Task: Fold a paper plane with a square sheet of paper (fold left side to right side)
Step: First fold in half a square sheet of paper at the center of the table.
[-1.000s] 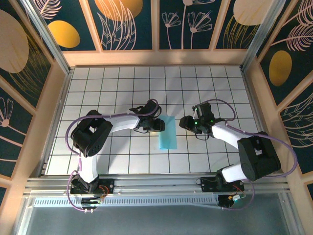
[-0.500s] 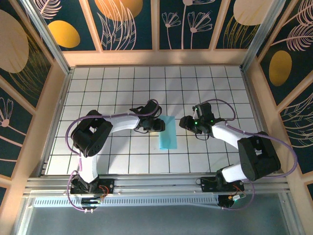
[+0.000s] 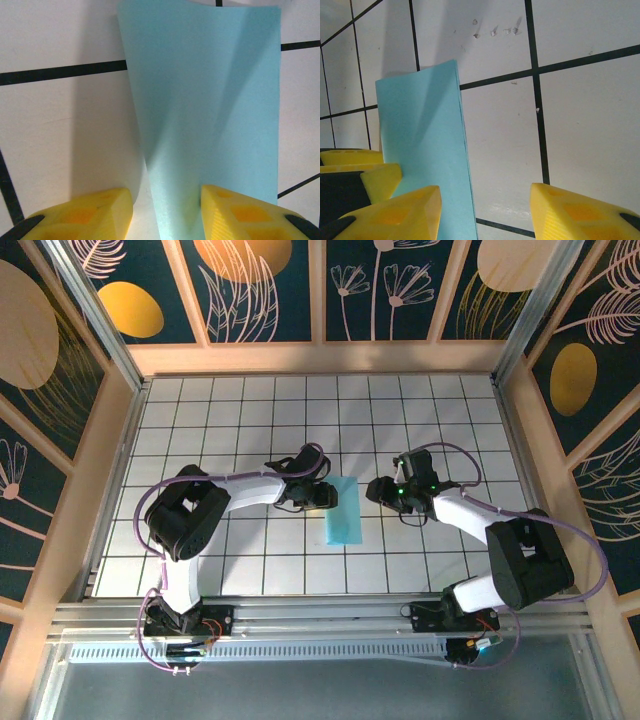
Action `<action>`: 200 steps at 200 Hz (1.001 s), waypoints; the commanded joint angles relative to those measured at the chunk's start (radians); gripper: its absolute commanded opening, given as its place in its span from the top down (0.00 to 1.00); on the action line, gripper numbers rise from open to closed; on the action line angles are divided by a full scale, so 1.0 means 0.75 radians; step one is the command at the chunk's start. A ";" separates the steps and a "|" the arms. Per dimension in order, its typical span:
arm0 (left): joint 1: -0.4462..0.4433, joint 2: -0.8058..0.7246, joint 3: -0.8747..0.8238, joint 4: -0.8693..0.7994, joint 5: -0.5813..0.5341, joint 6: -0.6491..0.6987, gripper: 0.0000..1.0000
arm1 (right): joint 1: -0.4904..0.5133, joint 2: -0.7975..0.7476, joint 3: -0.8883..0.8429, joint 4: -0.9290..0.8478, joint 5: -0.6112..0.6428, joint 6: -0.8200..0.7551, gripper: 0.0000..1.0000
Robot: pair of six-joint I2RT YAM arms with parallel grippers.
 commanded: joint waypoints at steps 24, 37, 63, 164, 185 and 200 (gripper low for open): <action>-0.029 0.161 -0.078 -0.006 -0.002 -0.041 0.57 | -0.003 -0.005 -0.012 0.019 -0.025 -0.017 0.50; -0.029 0.161 -0.076 -0.009 -0.002 -0.039 0.57 | -0.004 -0.002 -0.012 0.032 -0.051 -0.021 0.50; -0.028 0.167 -0.064 -0.024 -0.002 -0.023 0.57 | 0.005 0.017 -0.006 0.047 -0.091 -0.026 0.51; -0.029 0.183 -0.034 -0.064 -0.004 0.018 0.56 | 0.030 0.056 0.017 0.052 -0.095 -0.031 0.51; -0.029 0.183 -0.033 -0.067 -0.006 0.025 0.56 | 0.036 0.065 0.021 0.051 -0.097 -0.034 0.51; -0.029 0.186 -0.029 -0.076 -0.010 0.030 0.56 | 0.040 0.071 0.025 0.052 -0.097 -0.036 0.51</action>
